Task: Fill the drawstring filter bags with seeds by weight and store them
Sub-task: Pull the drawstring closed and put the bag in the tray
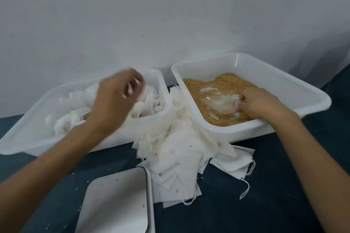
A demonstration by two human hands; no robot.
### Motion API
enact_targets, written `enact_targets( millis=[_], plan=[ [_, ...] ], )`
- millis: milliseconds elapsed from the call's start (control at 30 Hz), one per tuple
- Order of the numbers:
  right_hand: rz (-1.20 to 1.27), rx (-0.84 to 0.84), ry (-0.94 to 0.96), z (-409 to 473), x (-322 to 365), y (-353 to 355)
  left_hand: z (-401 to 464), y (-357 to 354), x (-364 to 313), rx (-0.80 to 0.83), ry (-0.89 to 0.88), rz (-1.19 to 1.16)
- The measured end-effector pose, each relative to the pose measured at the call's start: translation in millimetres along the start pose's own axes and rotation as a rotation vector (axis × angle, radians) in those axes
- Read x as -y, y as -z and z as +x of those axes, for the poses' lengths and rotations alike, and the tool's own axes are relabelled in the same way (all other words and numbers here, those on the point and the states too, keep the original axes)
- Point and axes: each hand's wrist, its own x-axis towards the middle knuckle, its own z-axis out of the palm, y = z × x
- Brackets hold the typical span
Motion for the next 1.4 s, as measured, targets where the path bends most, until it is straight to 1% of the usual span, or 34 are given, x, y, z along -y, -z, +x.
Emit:
enact_targets(
  millis=[67,100,167,200,267,300,367,433,500,567,633,700,767,833,900,1000,1067,1133,1200,1300,1333,1400],
  plan=[
    [-0.028,0.021,-0.002,-1,1,1,-24,-10,-41,0.262,-0.126,-0.046],
    [-0.039,0.030,0.003,-2,2,1,-32,-19,-54,0.386,-0.148,-0.022],
    [-0.054,0.037,0.026,-4,3,3,-41,-40,-68,0.599,-0.166,0.097],
    [-0.063,0.044,0.037,-5,4,3,-43,-50,-70,0.681,-0.176,0.196],
    [-0.093,0.073,0.045,-8,7,5,-44,-63,-71,0.805,-0.216,0.382],
    [-0.105,0.094,0.045,-8,8,5,-44,-65,-70,0.843,-0.232,0.436],
    [-0.118,0.131,0.046,-7,9,5,-44,-64,-69,0.864,-0.245,0.474],
    [-0.123,0.147,0.056,-5,9,4,-44,-59,-67,0.834,-0.252,0.496],
    [-0.127,0.098,0.058,-4,9,4,-45,-53,-64,0.795,-0.237,0.494],
    [-0.089,-0.066,0.068,-8,11,6,-48,-48,-63,0.734,-0.174,0.407],
    [0.011,-0.296,0.144,-17,18,9,-52,-40,-62,0.628,-0.082,0.262],
    [0.205,-0.478,0.308,-35,36,12,-56,-32,-60,0.496,0.023,0.136],
    [0.448,-0.546,0.497,-63,63,14,-61,-22,-56,0.375,0.143,0.020],
    [0.615,-0.517,0.655,-93,93,8,-70,-12,-49,0.251,0.272,-0.130],
    [0.728,-0.430,0.734,-118,118,-5,-81,2,-45,0.166,0.397,-0.317],
    [0.832,-0.272,0.711,-136,143,-29,-100,19,-43,0.080,0.544,-0.632],
    [0.927,-0.142,0.673,-139,151,-44,-113,25,-39,0.027,0.630,-0.767],
    [1.026,-0.022,0.628,-138,155,-54,-124,30,-36,0.014,0.693,-0.841],
    [1.087,0.062,0.573,-136,157,-60,-132,33,-34,0.024,0.737,-0.915],
    [1.203,0.166,0.505,-135,155,-68,-134,33,-34,0.015,0.774,-0.933],
    [1.242,0.193,0.503,-136,154,-71,-134,32,-34,-0.005,0.780,-0.923],
    [1.261,0.190,0.544,-140,153,-79,-132,30,-36,-0.049,0.787,-0.912]
  ],
)
